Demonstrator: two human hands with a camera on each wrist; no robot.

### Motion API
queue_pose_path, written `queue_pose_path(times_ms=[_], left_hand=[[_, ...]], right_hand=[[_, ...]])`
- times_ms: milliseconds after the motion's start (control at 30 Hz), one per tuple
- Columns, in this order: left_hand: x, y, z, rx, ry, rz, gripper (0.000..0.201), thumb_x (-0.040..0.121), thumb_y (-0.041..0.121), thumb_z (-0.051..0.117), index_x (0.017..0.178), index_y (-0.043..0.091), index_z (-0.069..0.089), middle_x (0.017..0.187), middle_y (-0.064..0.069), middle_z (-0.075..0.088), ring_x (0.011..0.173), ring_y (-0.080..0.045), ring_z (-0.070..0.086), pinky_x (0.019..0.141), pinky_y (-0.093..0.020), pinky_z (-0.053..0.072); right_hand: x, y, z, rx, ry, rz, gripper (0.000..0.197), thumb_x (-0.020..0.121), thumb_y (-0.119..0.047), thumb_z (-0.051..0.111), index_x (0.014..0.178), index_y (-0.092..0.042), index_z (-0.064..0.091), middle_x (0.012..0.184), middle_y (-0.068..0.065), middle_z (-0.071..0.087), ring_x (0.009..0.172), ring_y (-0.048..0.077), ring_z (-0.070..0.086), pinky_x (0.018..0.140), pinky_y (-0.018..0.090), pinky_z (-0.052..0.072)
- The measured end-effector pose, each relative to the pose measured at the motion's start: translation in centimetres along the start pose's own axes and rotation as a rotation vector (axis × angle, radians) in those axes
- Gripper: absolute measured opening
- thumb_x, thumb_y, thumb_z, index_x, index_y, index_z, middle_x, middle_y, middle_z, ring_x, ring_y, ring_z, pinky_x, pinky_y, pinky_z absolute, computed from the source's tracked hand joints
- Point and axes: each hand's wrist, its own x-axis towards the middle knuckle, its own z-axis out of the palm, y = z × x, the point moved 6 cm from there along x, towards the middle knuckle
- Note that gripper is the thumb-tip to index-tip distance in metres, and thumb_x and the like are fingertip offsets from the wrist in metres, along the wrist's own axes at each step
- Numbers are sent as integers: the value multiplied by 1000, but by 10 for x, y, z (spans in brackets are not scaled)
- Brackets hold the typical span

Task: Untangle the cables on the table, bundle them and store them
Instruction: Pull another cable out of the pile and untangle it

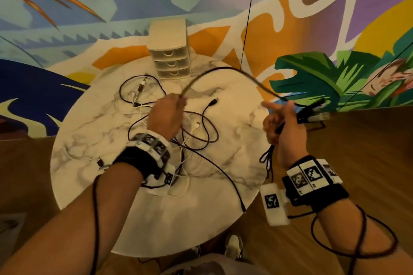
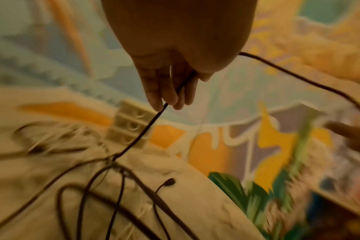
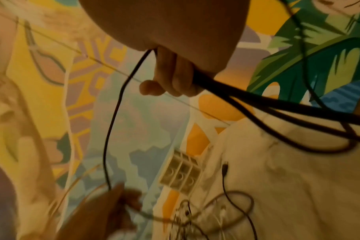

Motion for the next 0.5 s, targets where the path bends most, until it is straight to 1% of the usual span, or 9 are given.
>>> queue_pose_path(times_ms=[33,100,167,200,267,300,367,433,500], left_hand=[[-6,20,4,108,-60,63,36,99,36,38,100,10,62,99,-13,65,91,-33,60,74,-39,47],[-26,58,17,293,-144,247,35,100,39,33,102,15,59,101,-6,61,92,-29,60,70,-38,45],[-47,80,28,321,-182,386,33,100,38,31,107,20,57,101,-1,60,89,-24,61,64,-36,44],[-54,82,31,311,-197,405,30,101,36,31,109,21,56,101,1,61,86,-23,61,61,-34,42],[-64,75,39,302,-230,366,26,101,31,32,103,19,54,99,0,61,81,-22,60,59,-33,41],[-67,67,42,306,-244,329,25,101,31,32,100,18,54,97,-1,61,79,-22,59,60,-34,42],[-73,58,47,312,-265,305,28,100,32,32,100,18,55,94,-1,62,77,-22,60,61,-35,46],[-77,55,51,287,-270,327,28,101,31,32,103,18,57,92,-1,63,74,-20,60,60,-32,46],[-79,50,55,159,-283,309,25,100,30,36,103,19,58,86,-1,63,70,-19,59,60,-31,46]], right_hand=[[-5,9,14,-72,-83,35,54,101,-45,27,99,-11,68,51,-1,50,38,9,25,37,18,18],[-16,26,39,-201,-221,97,51,101,-44,28,108,-13,67,54,3,49,38,9,27,37,18,21],[-23,36,56,-261,-287,129,46,101,-43,30,108,-16,67,54,4,49,39,9,28,38,18,22],[-24,37,62,-263,-300,126,43,101,-41,31,106,-17,67,55,5,48,40,9,30,39,18,23],[-25,36,67,-250,-330,97,39,102,-35,32,107,-19,67,56,6,46,45,11,34,40,17,24],[-26,36,69,-251,-355,86,38,103,-32,32,109,-18,67,56,6,45,46,11,35,40,17,25],[-31,38,72,-283,-406,72,38,103,-31,32,111,-15,66,55,5,44,46,10,34,42,16,26],[-35,43,75,-370,-431,55,38,102,-29,33,104,-12,67,52,2,44,44,8,34,44,16,29],[-34,47,74,-427,-405,47,42,102,-28,35,85,-5,65,48,0,43,42,7,36,48,17,32]])
